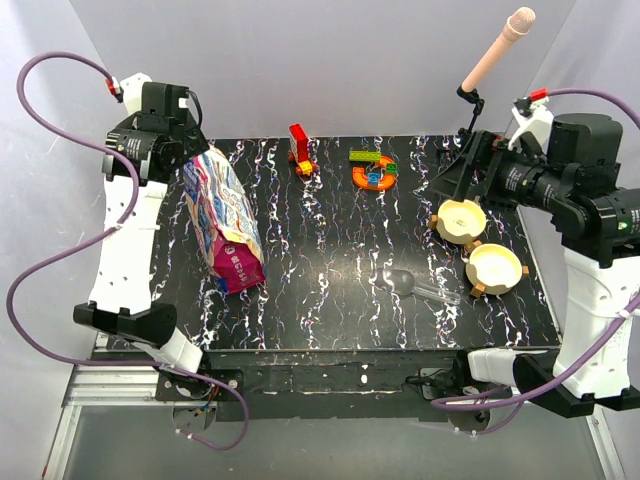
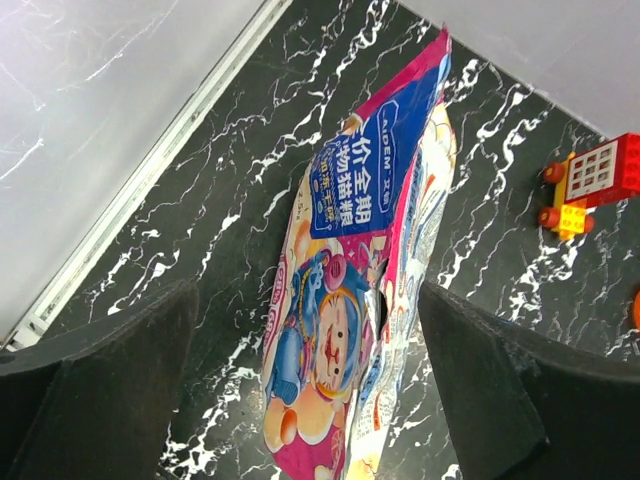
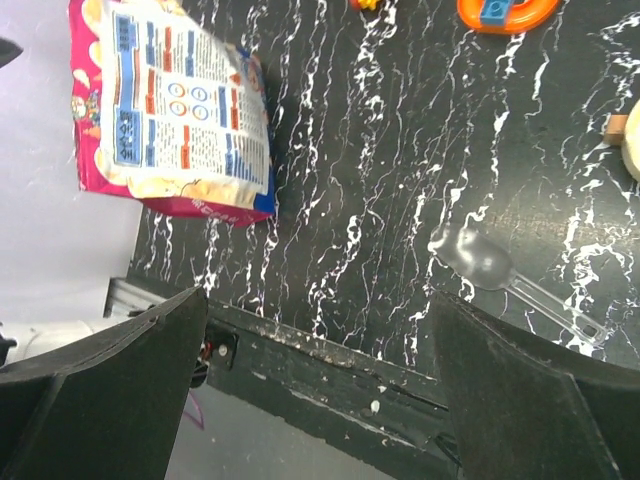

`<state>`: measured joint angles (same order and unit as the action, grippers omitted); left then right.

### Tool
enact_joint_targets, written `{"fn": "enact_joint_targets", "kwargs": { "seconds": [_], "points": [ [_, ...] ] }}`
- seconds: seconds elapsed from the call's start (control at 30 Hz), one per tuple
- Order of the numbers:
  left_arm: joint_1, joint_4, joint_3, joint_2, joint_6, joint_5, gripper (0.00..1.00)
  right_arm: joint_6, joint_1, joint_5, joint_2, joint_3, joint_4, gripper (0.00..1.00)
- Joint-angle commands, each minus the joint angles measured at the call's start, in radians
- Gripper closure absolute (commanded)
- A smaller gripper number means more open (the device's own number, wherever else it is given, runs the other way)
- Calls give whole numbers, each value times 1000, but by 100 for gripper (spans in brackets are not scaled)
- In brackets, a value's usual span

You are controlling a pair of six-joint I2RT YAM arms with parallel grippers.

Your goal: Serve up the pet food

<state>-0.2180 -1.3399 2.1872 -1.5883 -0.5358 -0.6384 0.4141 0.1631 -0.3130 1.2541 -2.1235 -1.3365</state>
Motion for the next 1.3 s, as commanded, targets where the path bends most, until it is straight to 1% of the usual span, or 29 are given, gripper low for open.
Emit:
{"fn": "enact_joint_targets", "kwargs": {
  "seconds": [0.0,0.07,0.1,0.2,0.27,0.3,0.43,0.47,0.53,0.6,0.63,0.67,0.73,0.83,1.0,1.17,1.27],
  "points": [
    [25,4,-50,-30,-13,40,12,-26,59,23,4,-36,26,2],
    [32,25,-75,-38,-42,69,19,-32,78,35,7,-35,25,2],
    [37,39,-90,-42,-50,83,24,-35,85,35,8,-33,25,2],
    [37,91,-135,-56,-56,118,32,-31,96,29,13,-21,31,2],
    [37,105,-155,-64,-66,140,42,-24,101,20,19,-16,33,2],
    [39,111,-164,-70,-66,155,46,-24,105,17,25,-15,34,2],
    [37,151,-210,-58,-58,174,48,-57,170,12,47,-10,36,2],
    [37,160,-217,-53,-56,175,53,-60,182,18,50,-7,30,2],
    [39,162,-219,-47,-52,183,59,-64,206,38,57,5,19,2],
    [37,160,-225,-42,-52,192,71,-69,236,55,65,20,16,2],
    [37,165,-233,-38,-55,203,73,-67,249,66,67,31,17,2],
    [37,166,-240,-32,-58,207,78,-66,265,80,65,39,23,2],
    [37,168,-257,-13,-66,213,91,-57,297,101,62,59,39,2],
    [37,168,-268,16,-67,226,100,-38,349,133,61,88,60,2],
    [37,119,-270,59,-102,298,100,-17,433,178,73,119,80,2],
    [31,100,-313,123,-203,416,100,5,466,198,73,140,100,2],
    [-23,96,-307,134,-256,456,100,20,470,190,73,151,117,2]
  ]
}}
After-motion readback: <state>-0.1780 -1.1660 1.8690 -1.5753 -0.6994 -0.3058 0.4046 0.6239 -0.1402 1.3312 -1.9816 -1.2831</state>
